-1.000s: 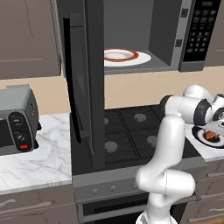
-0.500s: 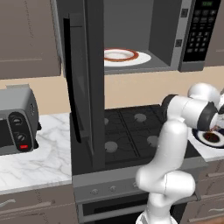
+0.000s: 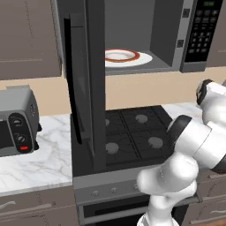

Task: Pick the sweet potato from the counter and place it in the microwave. Then turn on the microwave.

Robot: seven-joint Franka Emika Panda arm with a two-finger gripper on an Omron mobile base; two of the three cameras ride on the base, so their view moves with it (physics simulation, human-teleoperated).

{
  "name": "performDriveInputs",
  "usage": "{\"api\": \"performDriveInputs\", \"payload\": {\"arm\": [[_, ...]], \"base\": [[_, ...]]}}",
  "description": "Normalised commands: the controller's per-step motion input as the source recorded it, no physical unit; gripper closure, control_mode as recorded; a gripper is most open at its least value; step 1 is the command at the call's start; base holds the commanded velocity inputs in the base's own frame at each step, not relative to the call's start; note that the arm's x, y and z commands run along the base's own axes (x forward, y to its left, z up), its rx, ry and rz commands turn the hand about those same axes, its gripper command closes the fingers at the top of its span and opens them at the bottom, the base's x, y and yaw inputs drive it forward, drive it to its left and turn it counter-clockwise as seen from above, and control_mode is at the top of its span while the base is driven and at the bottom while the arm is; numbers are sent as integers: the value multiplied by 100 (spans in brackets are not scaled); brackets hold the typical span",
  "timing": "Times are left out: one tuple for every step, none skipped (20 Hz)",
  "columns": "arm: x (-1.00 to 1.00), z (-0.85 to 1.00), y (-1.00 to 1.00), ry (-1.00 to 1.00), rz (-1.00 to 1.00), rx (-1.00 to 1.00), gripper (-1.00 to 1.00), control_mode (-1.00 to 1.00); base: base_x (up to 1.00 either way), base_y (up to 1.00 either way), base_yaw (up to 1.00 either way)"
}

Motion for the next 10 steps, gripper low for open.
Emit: {"api": "performDriveInputs", "payload": {"arm": [[-62,77,94,-13,0,-17,100,-100],[-67,74,94,-13,0,-17,100,-100],[-69,69,92,-12,0,-17,100,-100],[-69,64,91,-11,0,-16,100,-100],[-62,59,91,-8,0,-14,100,-100],[-49,56,92,-4,0,-11,100,-100],[-38,54,94,0,2,-8,100,-100],[-31,54,92,0,5,-5,100,-100],[-30,56,93,0,6,-5,100,-100],[-30,62,84,0,9,-3,100,-100]], "base": [[0,0,0],[0,0,0],[0,0,0],[0,0,0],[0,0,0],[0,0,0],[0,0,0],[0,0,0],[0,0,0],[0,0,0]]}}
